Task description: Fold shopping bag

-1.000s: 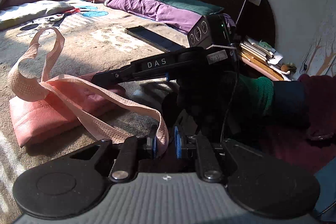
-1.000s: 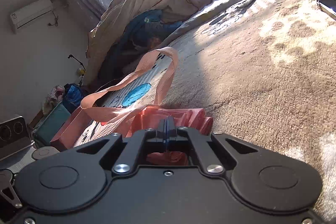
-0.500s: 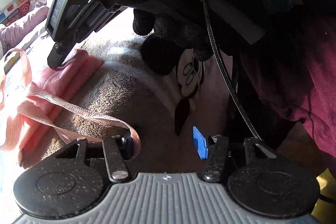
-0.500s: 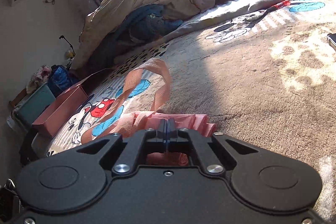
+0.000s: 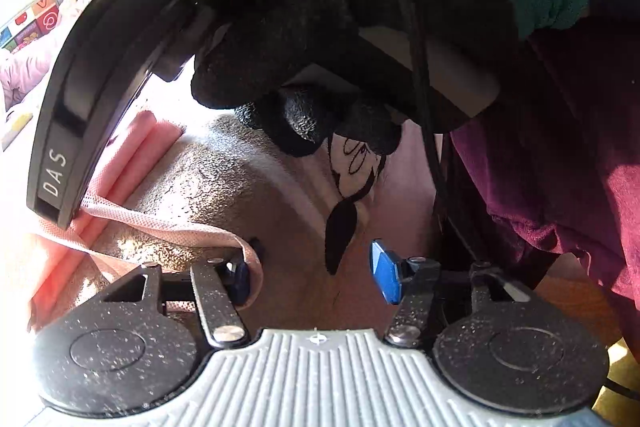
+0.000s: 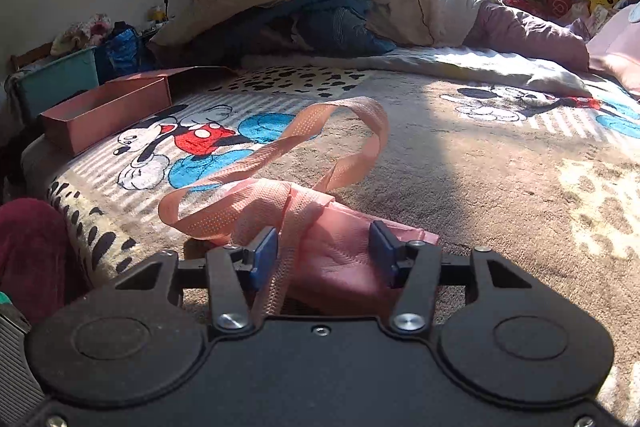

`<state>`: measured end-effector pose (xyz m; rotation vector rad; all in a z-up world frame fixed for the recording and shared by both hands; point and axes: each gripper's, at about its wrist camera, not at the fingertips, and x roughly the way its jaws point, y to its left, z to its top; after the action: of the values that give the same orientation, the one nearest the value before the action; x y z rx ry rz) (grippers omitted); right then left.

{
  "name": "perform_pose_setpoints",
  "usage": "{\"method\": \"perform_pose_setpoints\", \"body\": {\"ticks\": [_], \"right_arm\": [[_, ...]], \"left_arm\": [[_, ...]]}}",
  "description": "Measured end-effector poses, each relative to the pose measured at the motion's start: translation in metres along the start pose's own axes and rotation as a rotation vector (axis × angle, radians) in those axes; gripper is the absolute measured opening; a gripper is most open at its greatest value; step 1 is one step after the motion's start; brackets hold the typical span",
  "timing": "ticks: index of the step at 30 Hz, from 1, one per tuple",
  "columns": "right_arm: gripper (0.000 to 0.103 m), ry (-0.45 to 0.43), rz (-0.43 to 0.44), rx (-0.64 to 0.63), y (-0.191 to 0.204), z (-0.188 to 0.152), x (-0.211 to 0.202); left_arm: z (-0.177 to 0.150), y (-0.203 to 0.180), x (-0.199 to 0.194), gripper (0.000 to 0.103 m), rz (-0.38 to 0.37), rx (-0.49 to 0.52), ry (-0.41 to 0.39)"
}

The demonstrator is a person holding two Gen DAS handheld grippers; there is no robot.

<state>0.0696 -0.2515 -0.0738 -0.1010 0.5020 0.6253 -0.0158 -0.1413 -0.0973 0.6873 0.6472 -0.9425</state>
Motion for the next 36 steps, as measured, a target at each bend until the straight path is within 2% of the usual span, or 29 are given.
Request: {"method": "perform_pose_setpoints", "body": {"ticks": [6,10,11,15,18,20,22,26,31,36], "right_arm": [[0.052,-0.023,0.007,-0.011,-0.005,-0.006,-0.003],[0.052,-0.039,0.012,0.004,-0.007,-0.008,-0.004],[0.052,-0.043,0.013,0.009,-0.007,-0.008,-0.004],[0.053,-0.075,0.071,0.201,-0.026,-0.007,-0.006],[0.053,-0.075,0.098,0.264,-0.032,-0.006,-0.006],[0.055,-0.063,0.077,0.207,-0.023,-0.003,-0.007],[0.058,-0.059,0.079,0.176,-0.018,-0.003,-0.006],[0.065,-0.053,0.094,0.136,-0.013,-0.003,-0.01],[0.067,-0.036,0.058,0.04,-0.003,-0.004,-0.008],[0.069,-0.016,0.004,-0.062,0.007,-0.006,-0.003]], "left_arm": [[-0.01,-0.002,-0.031,0.078,0.028,0.057,-0.04],[-0.012,-0.011,-0.065,0.079,0.077,0.062,-0.126],[-0.012,-0.011,-0.063,0.078,0.083,0.068,-0.115],[-0.006,-0.028,-0.044,0.079,0.096,0.095,-0.066],[0.003,-0.04,-0.029,0.079,0.136,0.115,-0.039],[0.007,-0.046,-0.021,0.079,0.162,0.154,-0.01],[0.003,-0.053,-0.02,0.083,0.16,0.146,0.001],[0.01,-0.054,-0.016,0.085,0.17,0.154,0.049],[0.019,-0.055,-0.017,0.092,0.169,0.136,0.078],[0.018,-0.059,-0.03,0.093,0.18,0.182,0.091]]}}
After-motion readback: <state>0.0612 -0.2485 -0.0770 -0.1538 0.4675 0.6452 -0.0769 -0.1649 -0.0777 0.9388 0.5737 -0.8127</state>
